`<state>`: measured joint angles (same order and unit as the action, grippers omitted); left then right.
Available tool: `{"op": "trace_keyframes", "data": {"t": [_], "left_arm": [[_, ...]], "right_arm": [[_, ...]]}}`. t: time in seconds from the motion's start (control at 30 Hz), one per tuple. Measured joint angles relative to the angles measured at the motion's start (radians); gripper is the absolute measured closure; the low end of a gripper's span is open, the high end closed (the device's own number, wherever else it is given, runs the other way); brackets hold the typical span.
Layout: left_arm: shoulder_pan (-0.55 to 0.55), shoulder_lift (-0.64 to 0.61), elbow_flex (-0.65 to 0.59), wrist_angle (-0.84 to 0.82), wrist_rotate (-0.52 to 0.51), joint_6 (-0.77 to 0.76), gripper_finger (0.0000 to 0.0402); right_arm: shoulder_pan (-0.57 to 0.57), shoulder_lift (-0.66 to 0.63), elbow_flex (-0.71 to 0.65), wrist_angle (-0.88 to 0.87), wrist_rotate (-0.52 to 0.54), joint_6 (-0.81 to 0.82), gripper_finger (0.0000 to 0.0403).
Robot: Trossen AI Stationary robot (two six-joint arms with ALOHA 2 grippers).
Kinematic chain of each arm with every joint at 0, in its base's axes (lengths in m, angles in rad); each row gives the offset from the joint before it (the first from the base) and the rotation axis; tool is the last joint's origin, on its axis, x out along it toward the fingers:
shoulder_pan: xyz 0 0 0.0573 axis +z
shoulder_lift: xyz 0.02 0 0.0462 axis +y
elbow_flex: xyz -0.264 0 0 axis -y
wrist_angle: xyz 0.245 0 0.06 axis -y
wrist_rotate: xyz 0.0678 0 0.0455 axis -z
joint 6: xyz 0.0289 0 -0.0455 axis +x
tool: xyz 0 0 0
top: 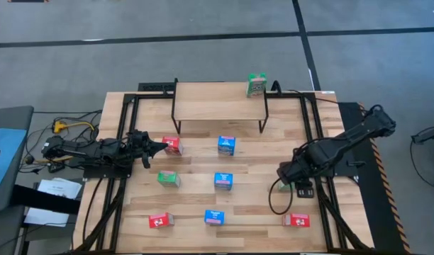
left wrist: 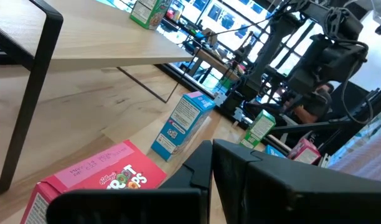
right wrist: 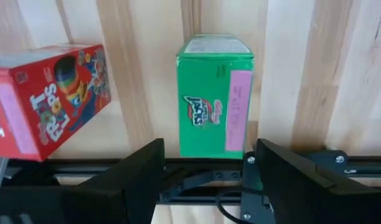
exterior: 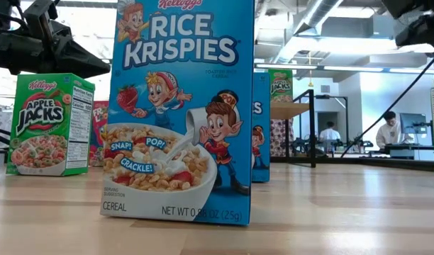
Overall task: Stack cereal on shelf
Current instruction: Put the right green cereal box on the shelf aligned with the other green cereal box
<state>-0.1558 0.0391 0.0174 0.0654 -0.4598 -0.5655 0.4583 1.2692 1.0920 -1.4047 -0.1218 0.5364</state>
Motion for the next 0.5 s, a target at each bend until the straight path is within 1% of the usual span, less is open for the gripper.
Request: {"op": "trace_keyframes", "data": {"t": [0.17, 0.5], "left_arm": [[0.000, 0.000, 0.000, 0.000, 0.000, 0.000, 0.0401], [0.000, 0.000, 0.000, 0.000, 0.000, 0.000, 0.0401]], "right_arm": [[0.000, 0.000, -0.038, 0.035, -0.001, 0.018, 0.0127], [0.000, 0.002, -0.039, 0.072, 0.014, 0.024, 0.0127]]}}
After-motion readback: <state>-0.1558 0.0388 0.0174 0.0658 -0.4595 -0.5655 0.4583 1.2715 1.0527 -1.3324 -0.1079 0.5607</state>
